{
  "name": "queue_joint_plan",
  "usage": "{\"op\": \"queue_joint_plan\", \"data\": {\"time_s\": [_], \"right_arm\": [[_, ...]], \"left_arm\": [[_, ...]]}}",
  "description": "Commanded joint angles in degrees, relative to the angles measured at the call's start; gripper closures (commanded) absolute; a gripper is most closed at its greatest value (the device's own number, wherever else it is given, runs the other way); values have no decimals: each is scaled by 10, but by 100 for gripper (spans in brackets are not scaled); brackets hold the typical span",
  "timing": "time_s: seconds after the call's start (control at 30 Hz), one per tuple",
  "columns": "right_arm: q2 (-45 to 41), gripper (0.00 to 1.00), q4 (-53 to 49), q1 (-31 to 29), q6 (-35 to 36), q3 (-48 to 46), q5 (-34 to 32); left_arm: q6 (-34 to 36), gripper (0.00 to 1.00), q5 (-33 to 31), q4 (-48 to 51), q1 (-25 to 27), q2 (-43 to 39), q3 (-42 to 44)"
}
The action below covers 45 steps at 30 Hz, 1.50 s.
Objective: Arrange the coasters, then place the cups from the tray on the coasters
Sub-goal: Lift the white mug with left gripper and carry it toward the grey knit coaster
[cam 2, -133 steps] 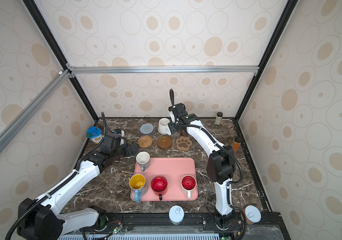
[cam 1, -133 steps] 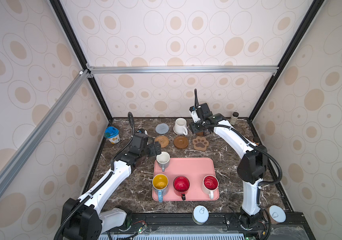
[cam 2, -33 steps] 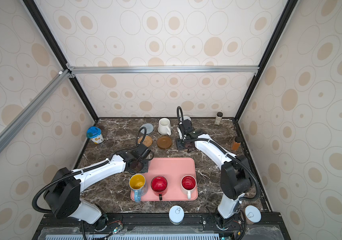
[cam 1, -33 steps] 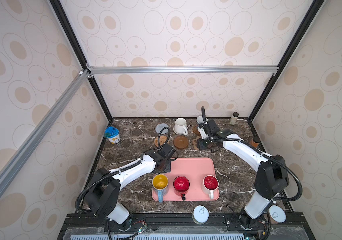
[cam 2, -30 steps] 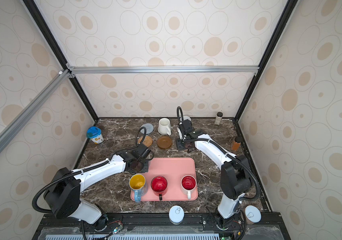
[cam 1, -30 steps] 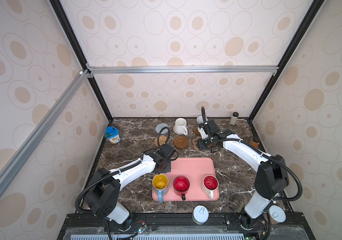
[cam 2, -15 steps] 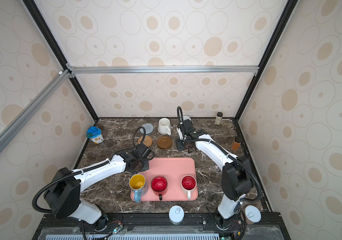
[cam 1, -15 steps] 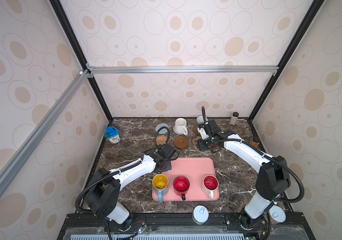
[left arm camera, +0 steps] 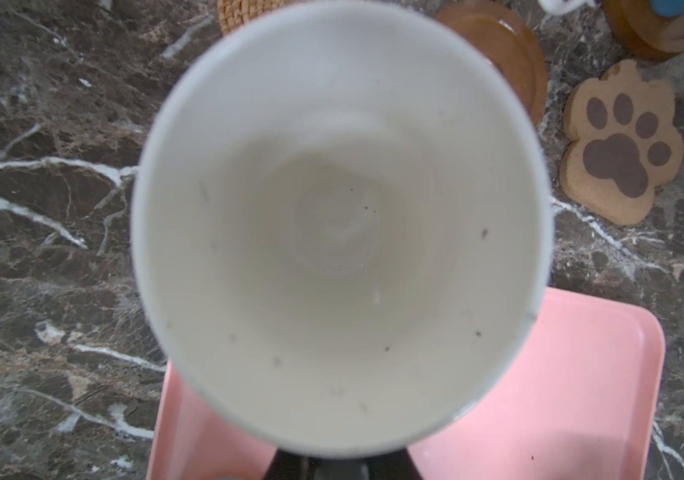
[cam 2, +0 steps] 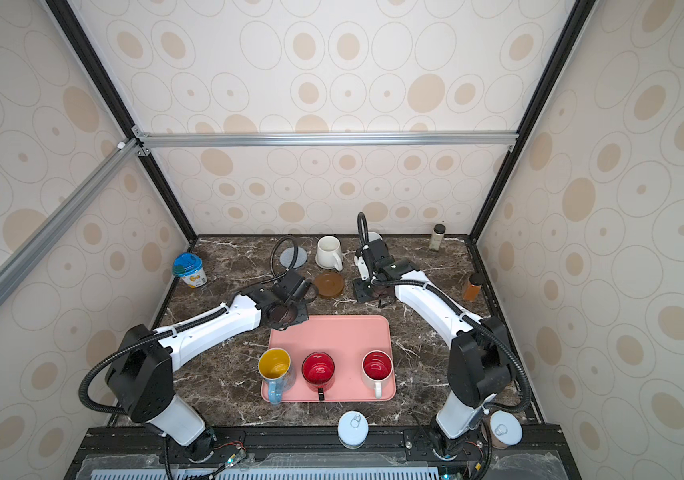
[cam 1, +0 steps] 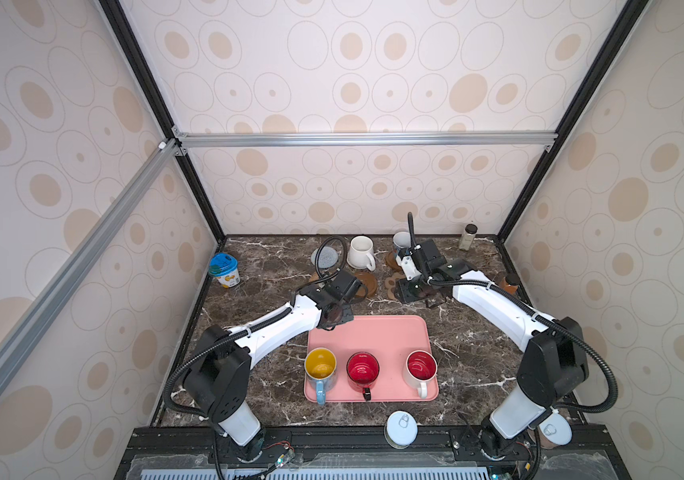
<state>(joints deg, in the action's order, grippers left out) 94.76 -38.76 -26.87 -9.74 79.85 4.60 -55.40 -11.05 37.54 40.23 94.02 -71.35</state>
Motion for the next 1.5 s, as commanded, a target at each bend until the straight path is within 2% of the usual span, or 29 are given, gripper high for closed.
{"op": "queue_joint_plan", "data": {"time_s": [0.0, 0.23, 0.77, 1.17, 1.47], "right_arm": [[-30, 54, -15, 6, 11, -11, 5], [-54, 55, -17, 9, 17, -29, 8], [-78, 55, -9, 14, 16, -62, 1], [-87, 55, -13, 19, 16, -73, 6], [-88, 55, -12, 26, 10, -81, 11]], "left_arm": [[7, 90, -35, 0, -10, 19, -66], [41, 90, -48, 16, -49, 71, -146], [101, 92, -59, 71, -155, 243, -396], [113, 92, -38, 149, -178, 402, -637], [102, 92, -14, 129, -195, 430, -658]]}}
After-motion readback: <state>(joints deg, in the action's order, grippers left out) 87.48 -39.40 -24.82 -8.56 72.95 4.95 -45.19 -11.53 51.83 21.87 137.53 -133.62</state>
